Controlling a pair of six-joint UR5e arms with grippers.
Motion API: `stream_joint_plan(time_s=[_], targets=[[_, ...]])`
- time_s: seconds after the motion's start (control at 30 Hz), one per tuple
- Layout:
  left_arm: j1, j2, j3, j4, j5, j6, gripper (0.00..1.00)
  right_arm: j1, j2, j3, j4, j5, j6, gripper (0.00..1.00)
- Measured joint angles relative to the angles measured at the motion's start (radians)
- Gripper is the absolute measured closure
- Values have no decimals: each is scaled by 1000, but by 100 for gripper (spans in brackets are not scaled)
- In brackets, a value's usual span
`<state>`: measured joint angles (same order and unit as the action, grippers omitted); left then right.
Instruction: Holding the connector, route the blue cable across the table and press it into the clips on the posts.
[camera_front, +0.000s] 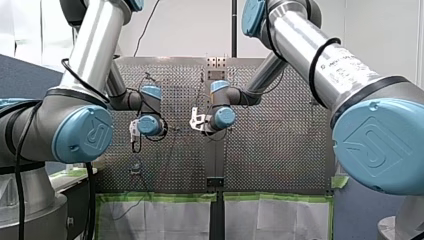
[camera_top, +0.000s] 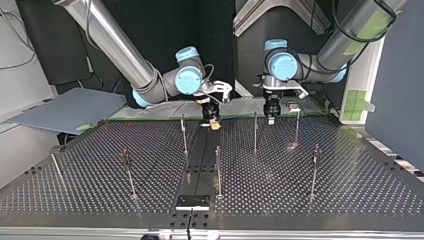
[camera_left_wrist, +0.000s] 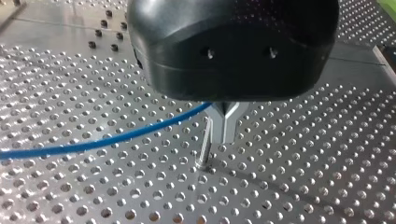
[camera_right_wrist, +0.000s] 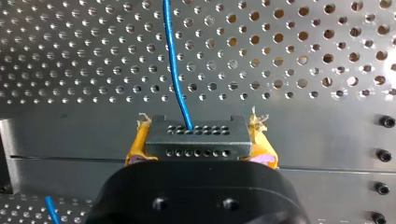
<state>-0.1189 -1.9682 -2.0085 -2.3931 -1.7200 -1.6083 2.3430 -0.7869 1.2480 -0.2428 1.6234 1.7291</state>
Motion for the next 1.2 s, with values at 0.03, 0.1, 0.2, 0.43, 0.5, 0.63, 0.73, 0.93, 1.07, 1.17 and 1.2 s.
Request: stream_joint_plan(time_s=[0.03, 0.1, 0.2, 0.43, 0.5, 0.63, 0.73, 0.93, 1.07, 1.17, 1.2], targets=[[1, -7, 8, -7, 1, 4, 100, -2, 0, -3, 0, -1, 1, 100], [3, -20, 23, -21, 1, 11, 100, -6, 0, -10, -1, -2, 2, 100], [5, -47, 51, -37, 1, 15, 100, -12, 1, -19, -1, -7, 3, 100], [13, -101, 112, -55, 2, 12, 100, -33, 1, -27, -2, -16, 5, 100], [15, -105, 130, -62, 2, 11, 100, -38, 1, -30, -2, -20, 6, 100], [19, -107, 163, -73, 1, 13, 100, -42, 1, -32, -3, -23, 6, 100], [22, -108, 183, -78, 0, 14, 86, -49, 1, -38, -3, -25, 4, 100], [25, -108, 192, -97, -16, 20, 44, -55, 1, -44, -3, -26, -1, 100], [25, -108, 192, -126, -43, 25, 0, -56, 1, -44, -2, -26, -3, 100], [25, -108, 192, -146, -60, 32, 0, -55, 1, -44, -1, -27, -9, 100], [24, -107, 193, -154, -64, 34, 0, -55, 1, -44, -1, -28, -12, 100]])
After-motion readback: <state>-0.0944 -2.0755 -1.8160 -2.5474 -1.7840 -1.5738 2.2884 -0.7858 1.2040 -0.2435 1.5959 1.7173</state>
